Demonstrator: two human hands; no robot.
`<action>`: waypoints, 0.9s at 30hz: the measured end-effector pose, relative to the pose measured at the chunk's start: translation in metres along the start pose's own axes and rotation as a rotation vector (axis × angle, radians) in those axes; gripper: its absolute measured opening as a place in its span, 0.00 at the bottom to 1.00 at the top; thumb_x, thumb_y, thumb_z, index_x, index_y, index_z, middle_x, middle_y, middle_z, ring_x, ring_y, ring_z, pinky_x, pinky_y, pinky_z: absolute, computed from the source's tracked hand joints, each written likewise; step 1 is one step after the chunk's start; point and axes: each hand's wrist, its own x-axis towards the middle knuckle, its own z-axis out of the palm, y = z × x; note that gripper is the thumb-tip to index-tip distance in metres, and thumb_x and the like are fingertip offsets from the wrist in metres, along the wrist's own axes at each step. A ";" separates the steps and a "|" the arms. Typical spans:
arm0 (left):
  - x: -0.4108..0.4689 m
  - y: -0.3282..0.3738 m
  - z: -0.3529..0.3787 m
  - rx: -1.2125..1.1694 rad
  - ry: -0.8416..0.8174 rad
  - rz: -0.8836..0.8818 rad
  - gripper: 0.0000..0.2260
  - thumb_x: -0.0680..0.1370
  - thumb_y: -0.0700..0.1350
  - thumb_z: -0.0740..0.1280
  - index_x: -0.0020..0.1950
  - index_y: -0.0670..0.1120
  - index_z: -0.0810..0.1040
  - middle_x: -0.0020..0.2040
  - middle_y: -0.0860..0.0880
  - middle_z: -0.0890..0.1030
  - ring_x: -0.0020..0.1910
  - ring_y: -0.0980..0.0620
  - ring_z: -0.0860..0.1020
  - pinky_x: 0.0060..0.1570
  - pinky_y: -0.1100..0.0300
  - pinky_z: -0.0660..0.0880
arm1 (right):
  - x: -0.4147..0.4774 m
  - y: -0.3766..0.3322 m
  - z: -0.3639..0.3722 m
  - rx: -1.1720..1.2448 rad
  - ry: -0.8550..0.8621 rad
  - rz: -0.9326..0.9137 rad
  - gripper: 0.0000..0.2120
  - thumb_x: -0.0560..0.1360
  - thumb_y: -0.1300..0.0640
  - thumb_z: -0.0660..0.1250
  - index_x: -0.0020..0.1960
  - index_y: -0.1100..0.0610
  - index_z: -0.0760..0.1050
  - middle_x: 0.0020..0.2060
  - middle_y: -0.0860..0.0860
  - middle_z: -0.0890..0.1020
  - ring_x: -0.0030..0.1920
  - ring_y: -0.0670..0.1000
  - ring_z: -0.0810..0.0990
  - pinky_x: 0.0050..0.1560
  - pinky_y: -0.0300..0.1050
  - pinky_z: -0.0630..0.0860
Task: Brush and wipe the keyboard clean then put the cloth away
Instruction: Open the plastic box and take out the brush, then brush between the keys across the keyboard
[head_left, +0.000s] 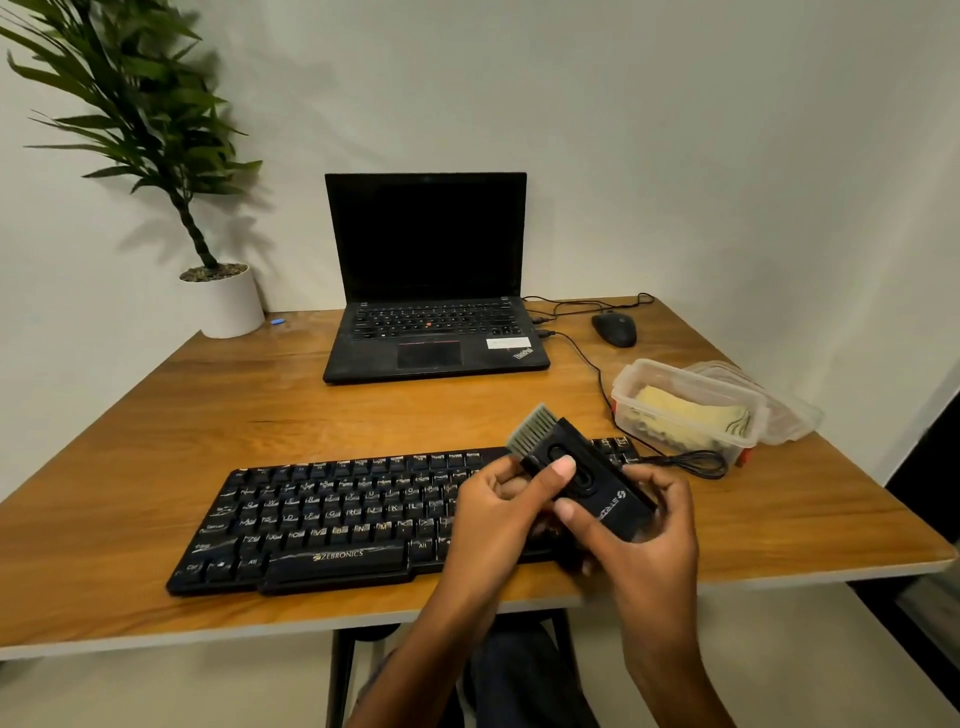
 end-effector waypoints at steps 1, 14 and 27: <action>0.001 0.000 0.001 0.047 -0.046 -0.001 0.10 0.74 0.45 0.68 0.53 0.45 0.80 0.42 0.48 0.85 0.41 0.56 0.83 0.41 0.66 0.78 | 0.001 -0.001 -0.006 0.106 -0.002 0.097 0.24 0.60 0.64 0.76 0.50 0.50 0.71 0.40 0.50 0.80 0.32 0.45 0.78 0.27 0.37 0.74; 0.077 -0.006 -0.021 1.783 -0.638 0.073 0.59 0.63 0.67 0.72 0.72 0.58 0.27 0.77 0.45 0.37 0.74 0.44 0.34 0.57 0.34 0.20 | 0.053 -0.005 -0.098 0.714 0.225 0.280 0.02 0.76 0.56 0.61 0.48 0.52 0.71 0.44 0.50 0.77 0.26 0.40 0.71 0.26 0.30 0.69; 0.092 0.007 -0.049 1.888 -0.697 0.025 0.61 0.61 0.68 0.72 0.69 0.59 0.23 0.78 0.45 0.41 0.76 0.44 0.41 0.57 0.32 0.22 | 0.066 0.005 -0.081 0.180 0.110 0.069 0.11 0.75 0.60 0.64 0.55 0.53 0.69 0.42 0.53 0.79 0.27 0.45 0.76 0.20 0.36 0.71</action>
